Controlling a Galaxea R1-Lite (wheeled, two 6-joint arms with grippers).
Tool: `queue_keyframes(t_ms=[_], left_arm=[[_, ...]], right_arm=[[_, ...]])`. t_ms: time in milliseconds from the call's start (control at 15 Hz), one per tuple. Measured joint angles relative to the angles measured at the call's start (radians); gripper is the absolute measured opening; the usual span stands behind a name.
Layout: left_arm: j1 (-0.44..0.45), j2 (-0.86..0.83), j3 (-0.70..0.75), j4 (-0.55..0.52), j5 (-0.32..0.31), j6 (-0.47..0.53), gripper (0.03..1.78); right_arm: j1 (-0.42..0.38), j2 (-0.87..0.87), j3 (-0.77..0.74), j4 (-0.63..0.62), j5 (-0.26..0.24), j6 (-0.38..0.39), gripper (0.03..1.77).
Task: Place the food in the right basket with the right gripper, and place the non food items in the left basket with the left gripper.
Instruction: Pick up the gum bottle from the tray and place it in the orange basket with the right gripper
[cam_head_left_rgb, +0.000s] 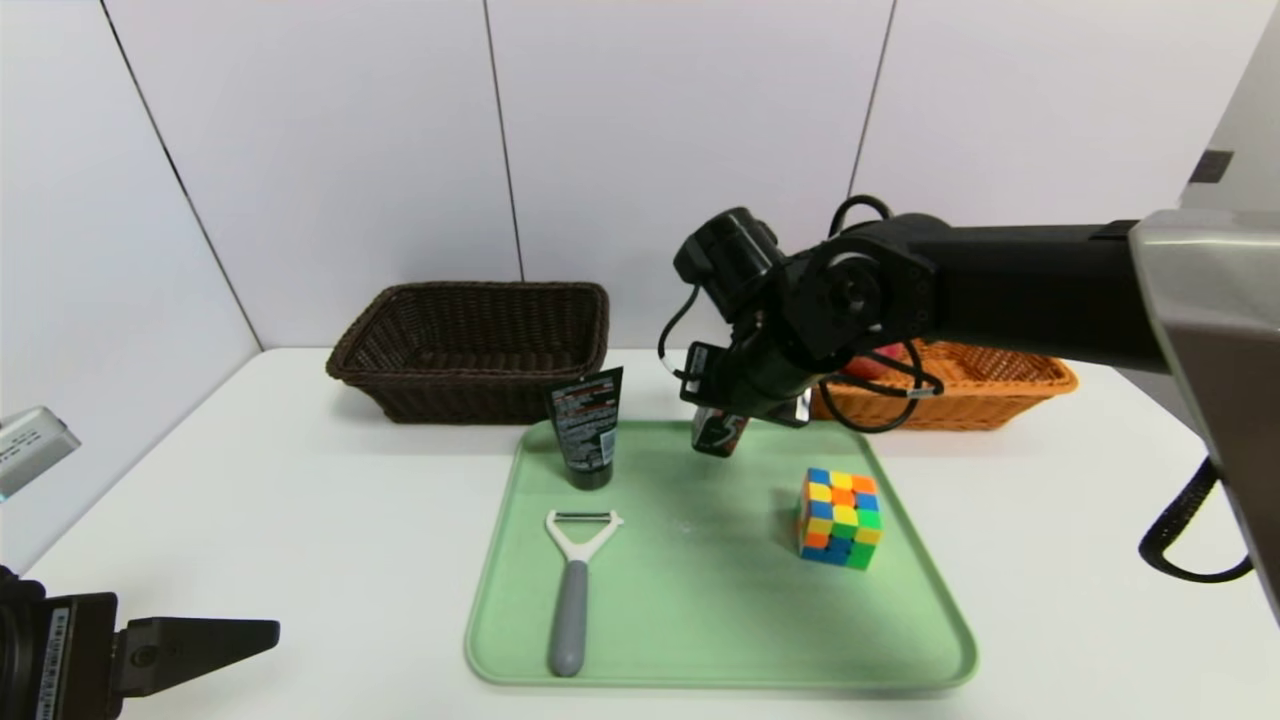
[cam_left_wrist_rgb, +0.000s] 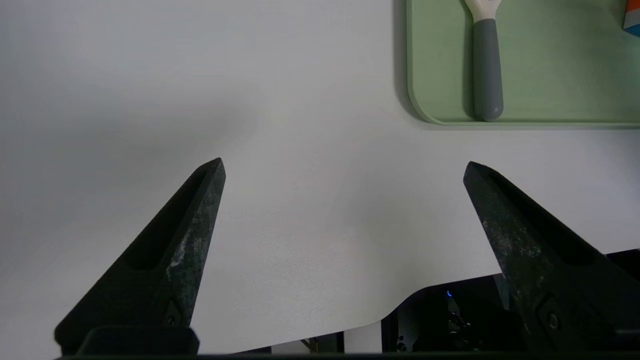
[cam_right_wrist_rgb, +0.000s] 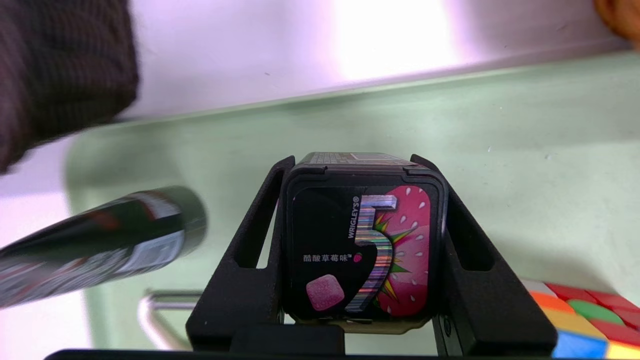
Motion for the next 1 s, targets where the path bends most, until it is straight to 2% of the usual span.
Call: queue_keyframes(t_ms=[267, 400, 667, 867, 1000], left_arm=[[0.000, -0.011, 0.010, -0.004, 0.001, -0.001, 1.69], [0.000, -0.013, 0.009, -0.006, 0.001, 0.000, 1.69], [0.000, -0.014, 0.006, -0.009, 0.001, 0.000, 1.69], [0.000, -0.017, 0.007, -0.009, 0.001, 0.000, 1.69], [0.000, -0.019, 0.009, -0.009, 0.001, 0.000, 1.69]], right_arm=[[-0.002, -0.136, 0.000, -0.010, 0.056, 0.005, 0.75], [-0.029, -0.209, -0.001, -0.028, 0.076, -0.006, 0.75], [-0.204, -0.295, 0.001, -0.053, 0.079, -0.109, 0.75], [-0.376, -0.293, 0.006, -0.057, 0.074, -0.214, 0.75], [-0.464, -0.261, 0.007, -0.061, 0.072, -0.265, 0.75]])
